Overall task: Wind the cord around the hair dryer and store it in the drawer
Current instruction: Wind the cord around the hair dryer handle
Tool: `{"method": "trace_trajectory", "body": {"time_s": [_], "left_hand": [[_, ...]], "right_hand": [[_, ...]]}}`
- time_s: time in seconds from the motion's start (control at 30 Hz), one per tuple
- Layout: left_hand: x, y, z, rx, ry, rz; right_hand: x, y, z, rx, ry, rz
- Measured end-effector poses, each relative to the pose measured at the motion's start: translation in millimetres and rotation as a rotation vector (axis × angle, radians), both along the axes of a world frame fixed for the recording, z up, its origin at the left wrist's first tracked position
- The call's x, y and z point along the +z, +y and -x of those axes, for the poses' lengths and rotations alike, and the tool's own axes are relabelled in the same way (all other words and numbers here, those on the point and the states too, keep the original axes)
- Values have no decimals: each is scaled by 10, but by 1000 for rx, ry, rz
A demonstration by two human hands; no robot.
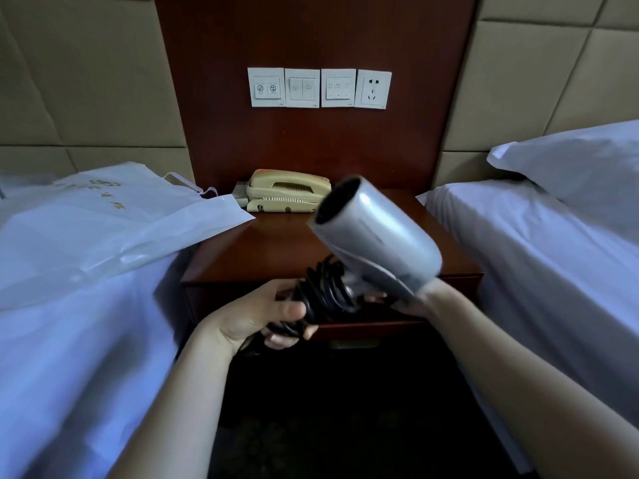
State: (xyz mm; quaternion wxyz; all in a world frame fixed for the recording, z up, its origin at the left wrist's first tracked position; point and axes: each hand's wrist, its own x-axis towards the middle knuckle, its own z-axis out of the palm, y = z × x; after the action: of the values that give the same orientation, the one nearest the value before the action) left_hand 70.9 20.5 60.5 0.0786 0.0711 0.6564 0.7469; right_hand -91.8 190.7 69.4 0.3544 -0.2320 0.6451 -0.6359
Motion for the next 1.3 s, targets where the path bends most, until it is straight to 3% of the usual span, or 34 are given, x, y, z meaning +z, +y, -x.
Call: {"method": "trace_trajectory", "body": {"time_s": [0.1, 0.27, 0.47, 0.53, 0.67, 0.83, 0.97, 1.07, 1.17, 1.3], "left_hand": [[-47, 24, 65, 66, 36, -250], [-55, 90, 142, 304, 42, -428], [-27, 160, 207, 490, 95, -413], [-5, 187, 220, 545, 88, -382], [19, 239, 248, 604, 6, -357], [45, 283, 275, 646, -53, -378], [31, 273, 294, 682, -121, -450], [19, 268, 292, 650, -121, -626], [17, 235, 281, 584, -98, -784], [1, 229, 283, 560, -83, -782]], "right_hand": [[-53, -215, -149, 94, -114, 213], [23, -325, -273, 41, -15, 289], [108, -303, -487, -41, 622, 223], [145, -257, -514, -29, 745, 209], [194, -186, -554, 120, 687, 222], [179, -119, -565, 177, 777, 180], [146, -103, -565, 75, 898, 193], [144, -110, -492, 25, 1052, 176], [155, -107, -449, 78, 1012, 184], [148, -155, -475, 112, 926, 215]]}}
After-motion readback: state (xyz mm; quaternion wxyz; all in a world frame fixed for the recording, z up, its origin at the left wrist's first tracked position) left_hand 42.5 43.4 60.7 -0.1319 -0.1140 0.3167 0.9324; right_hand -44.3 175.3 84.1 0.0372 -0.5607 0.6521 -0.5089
